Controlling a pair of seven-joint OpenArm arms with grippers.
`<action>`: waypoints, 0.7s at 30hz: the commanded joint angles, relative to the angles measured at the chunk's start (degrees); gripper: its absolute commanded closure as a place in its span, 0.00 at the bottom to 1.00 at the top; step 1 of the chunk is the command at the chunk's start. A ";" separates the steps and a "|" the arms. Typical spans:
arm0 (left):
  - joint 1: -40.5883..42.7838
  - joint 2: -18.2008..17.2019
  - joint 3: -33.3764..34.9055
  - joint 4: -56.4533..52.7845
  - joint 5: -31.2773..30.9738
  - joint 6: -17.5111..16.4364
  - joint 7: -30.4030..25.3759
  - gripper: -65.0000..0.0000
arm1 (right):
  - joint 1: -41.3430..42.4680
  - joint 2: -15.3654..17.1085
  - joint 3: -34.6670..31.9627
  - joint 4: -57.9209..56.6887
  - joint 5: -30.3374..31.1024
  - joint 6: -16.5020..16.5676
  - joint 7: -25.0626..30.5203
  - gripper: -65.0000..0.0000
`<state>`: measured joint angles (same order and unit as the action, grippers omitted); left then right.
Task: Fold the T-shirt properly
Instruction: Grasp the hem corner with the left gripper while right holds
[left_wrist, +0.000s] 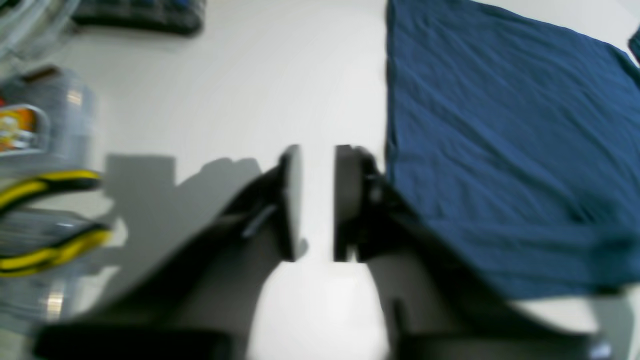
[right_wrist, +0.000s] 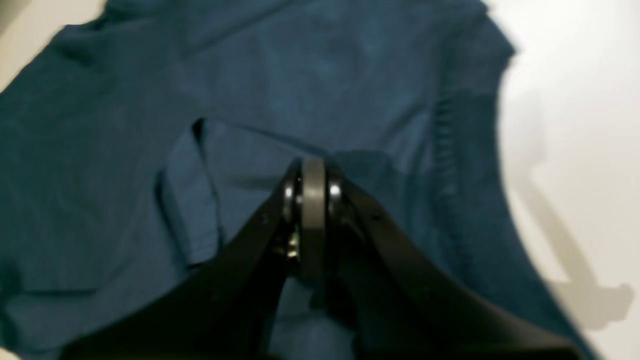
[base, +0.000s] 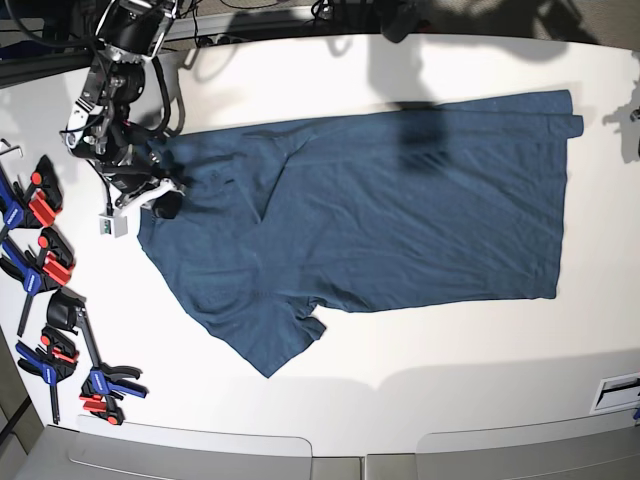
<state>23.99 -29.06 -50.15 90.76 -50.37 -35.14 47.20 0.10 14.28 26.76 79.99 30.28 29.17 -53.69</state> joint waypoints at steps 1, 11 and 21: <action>0.00 -1.27 1.03 0.76 -1.42 -1.42 -0.20 0.99 | 0.52 0.92 0.22 1.01 1.46 0.44 0.42 1.00; -0.02 -1.25 19.32 0.76 4.81 -1.75 0.31 1.00 | 0.48 0.96 0.22 1.01 1.42 0.44 -6.71 1.00; 0.00 -0.15 25.18 -1.33 19.30 7.74 -3.89 1.00 | -1.88 0.63 0.22 0.98 -1.79 0.66 -5.46 1.00</action>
<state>24.12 -28.16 -24.64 88.95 -31.05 -27.24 43.44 -2.17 14.24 26.79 79.99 28.56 29.61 -59.13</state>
